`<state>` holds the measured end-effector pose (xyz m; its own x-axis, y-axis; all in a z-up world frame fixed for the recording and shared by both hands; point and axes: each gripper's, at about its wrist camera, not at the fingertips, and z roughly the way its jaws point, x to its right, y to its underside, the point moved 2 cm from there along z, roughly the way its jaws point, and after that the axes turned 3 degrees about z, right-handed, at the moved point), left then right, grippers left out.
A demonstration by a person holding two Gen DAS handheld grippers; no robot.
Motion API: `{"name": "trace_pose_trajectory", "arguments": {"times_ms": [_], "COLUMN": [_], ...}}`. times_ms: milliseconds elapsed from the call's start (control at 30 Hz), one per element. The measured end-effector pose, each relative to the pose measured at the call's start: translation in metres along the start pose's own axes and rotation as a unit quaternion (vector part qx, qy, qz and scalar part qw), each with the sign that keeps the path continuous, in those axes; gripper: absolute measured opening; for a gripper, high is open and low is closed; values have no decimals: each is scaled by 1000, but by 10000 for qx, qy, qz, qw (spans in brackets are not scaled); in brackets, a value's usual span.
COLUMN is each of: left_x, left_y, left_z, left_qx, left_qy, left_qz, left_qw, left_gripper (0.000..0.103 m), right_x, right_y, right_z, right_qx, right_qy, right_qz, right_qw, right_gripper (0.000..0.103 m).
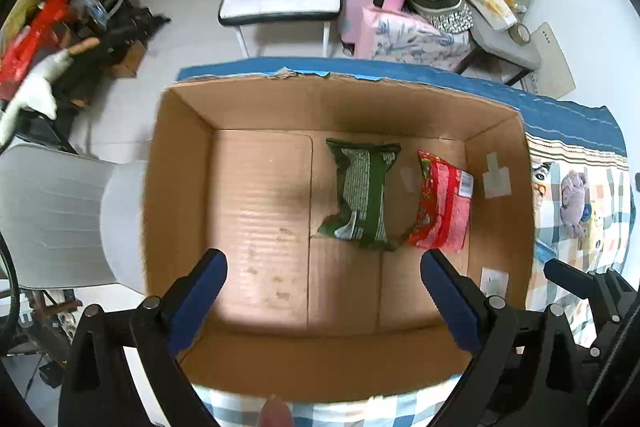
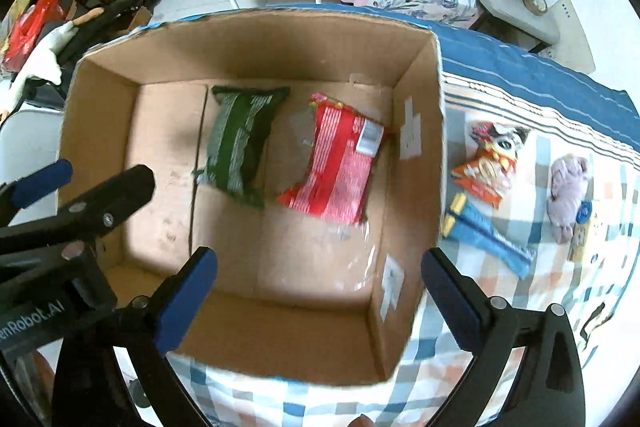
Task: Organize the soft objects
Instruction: 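Carry both bags over the cardboard box and open both grippers to drop them, then grasp the pink plush toy with the left gripper while the right grasps the yellow tissue pack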
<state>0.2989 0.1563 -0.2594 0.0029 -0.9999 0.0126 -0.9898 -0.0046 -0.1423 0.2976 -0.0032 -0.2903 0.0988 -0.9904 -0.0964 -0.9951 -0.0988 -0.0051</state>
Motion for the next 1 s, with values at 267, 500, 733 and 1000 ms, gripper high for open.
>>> {"name": "trace_pose_trajectory", "arguments": {"times_ms": [267,500,733,1000], "left_x": [26,110,218,312], "left_y": [43,52,27,-23], "left_z": [-51,-79,-64,-6], "left_qx": [463,625,338,-151], "left_qy": [-36,272,689,661], "left_qz": [-30,285,650,829], "left_qw": [9989,9973,9949,9942], "left_gripper": [99,99,99,99], "right_x": [34,129,250,382], "right_y": [54,87,96,76], "right_z": [-53,-86,-102,-79], "right_qx": [390,583,718,644], "right_qy": [-489,-663,-481,-173], "right_qz": [237,767,1504,2158], "right_qw": [9978,9931,9848,9741], "right_gripper": [103,103,103,103]}}
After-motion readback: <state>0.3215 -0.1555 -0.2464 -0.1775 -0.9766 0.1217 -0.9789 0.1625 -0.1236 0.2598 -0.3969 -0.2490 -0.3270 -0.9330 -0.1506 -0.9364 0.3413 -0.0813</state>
